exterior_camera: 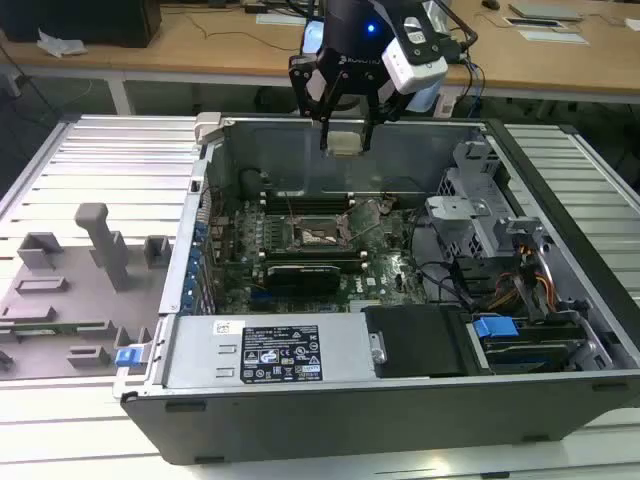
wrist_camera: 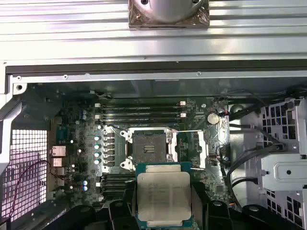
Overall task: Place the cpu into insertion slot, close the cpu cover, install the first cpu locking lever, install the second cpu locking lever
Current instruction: 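Place the cpu into insertion slot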
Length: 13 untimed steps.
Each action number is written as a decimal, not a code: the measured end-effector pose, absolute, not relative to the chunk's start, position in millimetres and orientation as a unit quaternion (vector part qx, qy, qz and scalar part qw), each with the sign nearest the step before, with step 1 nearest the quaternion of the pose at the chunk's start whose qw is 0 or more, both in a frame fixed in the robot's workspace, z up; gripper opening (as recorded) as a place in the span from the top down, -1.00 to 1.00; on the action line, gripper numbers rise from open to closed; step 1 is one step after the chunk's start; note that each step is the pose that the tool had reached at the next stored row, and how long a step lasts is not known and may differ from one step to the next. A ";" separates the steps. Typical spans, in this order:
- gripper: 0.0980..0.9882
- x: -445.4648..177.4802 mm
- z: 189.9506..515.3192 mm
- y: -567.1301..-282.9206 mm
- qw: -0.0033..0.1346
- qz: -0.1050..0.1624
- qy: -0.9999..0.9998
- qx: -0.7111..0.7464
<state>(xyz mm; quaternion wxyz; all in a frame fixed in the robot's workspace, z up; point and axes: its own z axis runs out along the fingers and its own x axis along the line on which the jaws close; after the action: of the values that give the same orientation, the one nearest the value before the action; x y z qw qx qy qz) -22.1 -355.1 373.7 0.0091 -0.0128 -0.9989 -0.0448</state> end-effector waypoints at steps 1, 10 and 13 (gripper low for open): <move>0.00 -22.1 373.6 -355.1 0.009 -0.045 -0.999 -0.013; 0.00 -22.8 369.3 -355.1 0.008 -0.045 -0.999 -0.013; 0.00 -27.8 360.6 -354.9 0.004 -0.045 -0.999 -0.013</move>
<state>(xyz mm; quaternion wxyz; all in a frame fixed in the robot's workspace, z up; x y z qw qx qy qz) -27.8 -354.9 360.6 0.0044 -0.0126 -0.9989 -0.0449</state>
